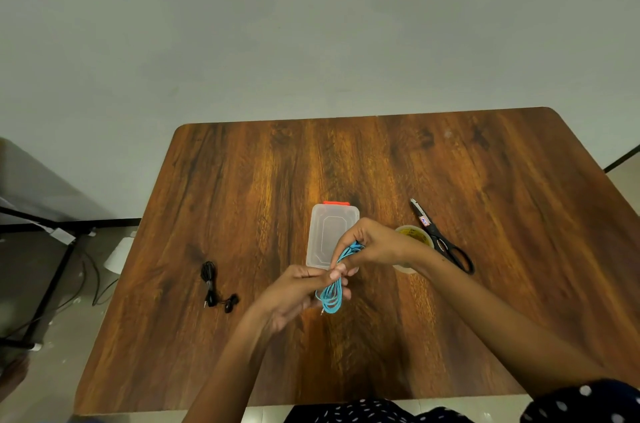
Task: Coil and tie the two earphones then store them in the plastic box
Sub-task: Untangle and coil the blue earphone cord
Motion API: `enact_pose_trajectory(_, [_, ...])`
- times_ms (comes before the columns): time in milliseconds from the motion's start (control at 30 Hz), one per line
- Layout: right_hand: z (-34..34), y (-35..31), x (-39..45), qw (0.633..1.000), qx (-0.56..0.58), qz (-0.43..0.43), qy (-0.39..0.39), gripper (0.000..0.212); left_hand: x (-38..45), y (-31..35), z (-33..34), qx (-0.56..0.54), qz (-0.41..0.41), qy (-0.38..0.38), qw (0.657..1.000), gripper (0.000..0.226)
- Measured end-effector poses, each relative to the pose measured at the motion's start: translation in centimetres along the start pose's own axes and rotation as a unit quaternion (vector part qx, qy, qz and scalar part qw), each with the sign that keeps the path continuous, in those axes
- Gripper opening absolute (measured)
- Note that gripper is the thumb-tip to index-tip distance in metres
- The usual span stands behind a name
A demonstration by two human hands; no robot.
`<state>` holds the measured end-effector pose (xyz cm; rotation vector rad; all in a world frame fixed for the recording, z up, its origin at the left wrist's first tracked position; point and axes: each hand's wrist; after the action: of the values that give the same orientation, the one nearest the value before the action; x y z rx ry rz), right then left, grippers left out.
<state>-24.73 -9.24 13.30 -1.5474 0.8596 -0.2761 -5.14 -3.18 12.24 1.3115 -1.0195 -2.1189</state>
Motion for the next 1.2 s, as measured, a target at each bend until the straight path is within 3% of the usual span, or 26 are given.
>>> enact_pose_trajectory(200, [0.1, 0.8, -0.2, 1.0, 0.017, 0.009, -0.023, 0.02, -0.4, -0.8, 0.6, -0.092, -0.033, -0.038, 0.994, 0.029])
enact_pose_trajectory(433, [0.2, 0.5, 0.0, 0.998, 0.035, -0.003, -0.05, 0.02, -0.1, -2.0, 1.3, -0.219, -0.059, -0.096, 0.969, 0.054])
enact_pose_trajectory(633, [-0.1, 0.7, 0.0, 0.998, 0.036, -0.006, -0.053, 0.019, 0.0, -2.5, 2.0, -0.346, -0.084, -0.056, 0.933, 0.047])
enact_pose_trajectory(733, [-0.1, 0.7, -0.1, 0.999, 0.019, -0.002, -0.049, 0.026, -0.1, -2.2, 1.9, -0.277, -0.08, -0.009, 0.957, 0.016])
enact_pose_trajectory(833, [-0.3, 0.8, -0.2, 0.999, 0.016, 0.017, -0.043, 0.048, 0.0, -2.2, 2.0, -0.19, -0.08, 0.049, 0.977, 0.017])
enact_pose_trajectory(900, [-0.7, 0.9, -0.3, 0.999, 0.0, 0.027, -0.023, 0.052, 0.0, -2.3, 1.9, -0.178, -0.079, 0.062, 0.979, 0.018])
enact_pose_trajectory(1200, [-1.0, 0.9, -0.5, 0.993, 0.059, 0.031, 0.092, 0.024, -0.3, -2.9, 1.3, -0.234, -0.084, 0.098, 0.964, 0.017])
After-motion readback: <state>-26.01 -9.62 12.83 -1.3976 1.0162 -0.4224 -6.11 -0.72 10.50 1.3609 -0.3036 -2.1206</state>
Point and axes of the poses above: each hand's wrist, its own x-axis towards the middle knuckle, its own z-axis out of the palm, y = z × x, and after that the axes turned 1 degree about z, right-handed
